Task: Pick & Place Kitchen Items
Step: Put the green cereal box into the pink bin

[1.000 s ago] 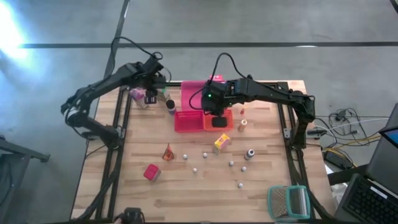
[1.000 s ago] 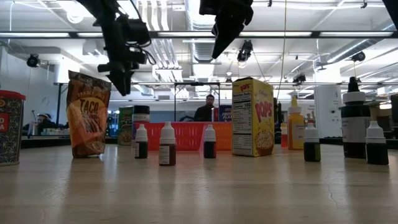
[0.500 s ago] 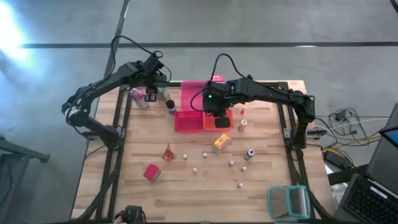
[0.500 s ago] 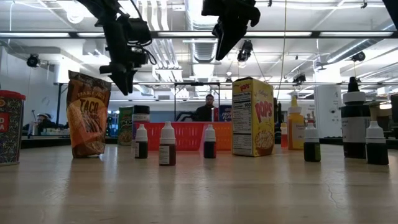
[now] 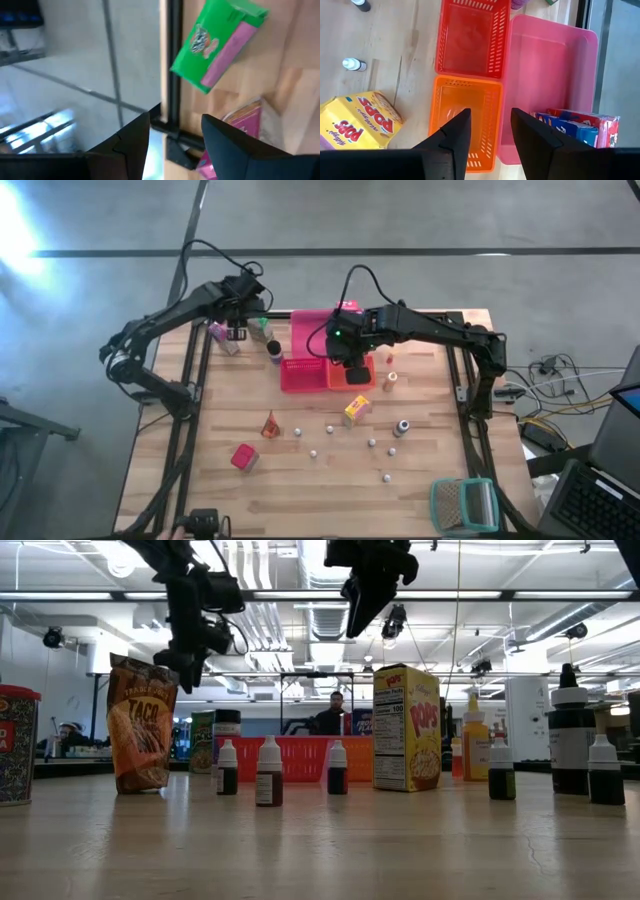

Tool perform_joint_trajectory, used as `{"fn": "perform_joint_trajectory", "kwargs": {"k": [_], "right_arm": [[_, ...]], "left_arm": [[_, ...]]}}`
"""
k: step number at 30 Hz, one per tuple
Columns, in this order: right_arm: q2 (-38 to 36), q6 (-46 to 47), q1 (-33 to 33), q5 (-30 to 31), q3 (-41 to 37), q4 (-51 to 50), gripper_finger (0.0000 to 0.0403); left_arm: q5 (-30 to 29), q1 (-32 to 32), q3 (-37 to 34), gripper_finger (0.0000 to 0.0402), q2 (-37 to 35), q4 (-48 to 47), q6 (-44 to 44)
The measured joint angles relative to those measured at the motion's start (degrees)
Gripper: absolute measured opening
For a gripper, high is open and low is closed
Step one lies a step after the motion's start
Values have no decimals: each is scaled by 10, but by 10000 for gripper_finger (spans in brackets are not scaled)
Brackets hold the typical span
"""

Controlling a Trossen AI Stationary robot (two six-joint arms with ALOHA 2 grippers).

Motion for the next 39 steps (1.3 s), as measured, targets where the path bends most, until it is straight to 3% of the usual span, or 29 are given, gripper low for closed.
{"fn": "perform_joint_trajectory", "kwargs": {"k": [6, 11, 17, 22, 26, 29, 34, 39], "right_arm": [[0, -12, -6, 0, 0, 2, 114], [0, -14, -12, -29, 0, 2, 91], [0, -15, -18, -40, 0, 1, 68], [0, -13, -21, -41, 0, -10, 59], [-2, -21, -21, -42, 0, -14, 55], [-2, -11, -21, -44, 0, -15, 52], [-2, -7, -21, -45, 0, -20, 57], [-3, -5, -20, -45, 0, -19, 73]], "left_arm": [[-25, -35, 0, 188, 0, 14, 14], [-13, -70, 0, 189, 0, 39, -33], [-15, -71, 1, 225, 9, 57, -65], [-164, -69, -1, 258, 14, 97, -113], [-181, -68, -3, 265, 14, 99, -174], [-113, -67, -3, 260, 13, 97, -146], [62, -56, 2, 227, 10, 92, -85], [149, -3, 29, 181, 10, 85, -51]]}}
